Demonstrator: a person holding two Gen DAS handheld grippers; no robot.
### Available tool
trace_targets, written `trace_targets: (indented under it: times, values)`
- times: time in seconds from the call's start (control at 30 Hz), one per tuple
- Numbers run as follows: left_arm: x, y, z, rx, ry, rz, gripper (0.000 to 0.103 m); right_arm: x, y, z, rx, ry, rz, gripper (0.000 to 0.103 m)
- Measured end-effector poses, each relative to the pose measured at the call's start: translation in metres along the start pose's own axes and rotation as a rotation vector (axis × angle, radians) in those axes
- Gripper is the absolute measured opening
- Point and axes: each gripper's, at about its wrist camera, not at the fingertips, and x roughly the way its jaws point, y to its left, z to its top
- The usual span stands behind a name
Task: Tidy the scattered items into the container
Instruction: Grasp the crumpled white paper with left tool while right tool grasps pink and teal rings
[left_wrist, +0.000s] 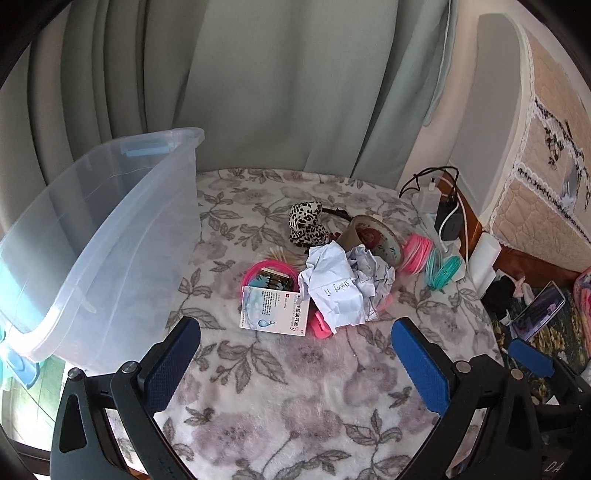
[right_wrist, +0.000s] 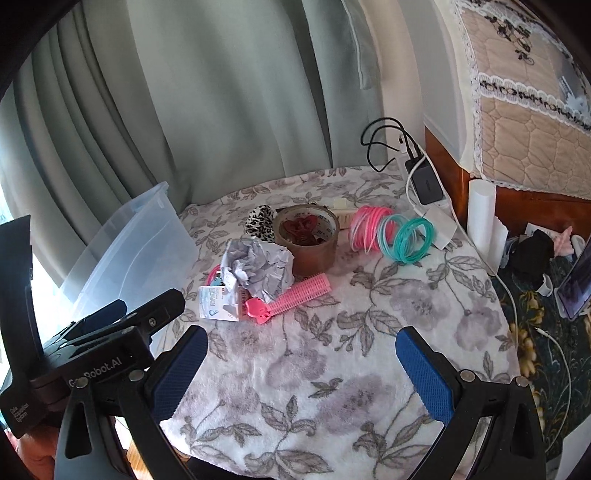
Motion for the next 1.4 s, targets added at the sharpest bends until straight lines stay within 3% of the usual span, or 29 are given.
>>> trace_targets:
  times: [0.33, 0.53, 0.73, 1.03, 1.3, 1.37, 1.4]
  values:
    - [0.049, -0.038, 0.017, 0.119, 0.033, 0.015, 0.103, 0.045, -0.074, 0.034, 0.171, 0.035, -0.083, 0.103]
    - [0.079, -0.056, 0.027, 0.148, 0.054, 0.017, 0.103, 0.077, -0.081, 0.053, 0.178, 0.04, -0.08, 0.103]
    - [0.097, -0.053, 0.031, 0.143, 0.065, 0.034, 0.103, 0.114, -0.088, 0.07, 0.201, 0.057, -0.07, 0.086]
    - [0.109, -0.036, 0.032, 0.05, 0.096, -0.046, 0.083, 0.166, -0.085, 0.093, 0.236, 0.075, -0.026, 0.078]
    - [0.108, -0.035, 0.033, 0.036, 0.089, -0.059, 0.075, 0.174, -0.091, 0.094, 0.303, 0.099, 0.014, 0.035]
    - [0.106, -0.034, 0.032, 0.032, 0.086, -0.057, 0.065, 0.168, -0.091, 0.092, 0.312, 0.1, 0.038, 0.03]
    - [0.104, -0.034, 0.032, 0.031, 0.084, -0.056, 0.065, 0.163, -0.092, 0.091, 0.321, 0.098, 0.054, 0.027]
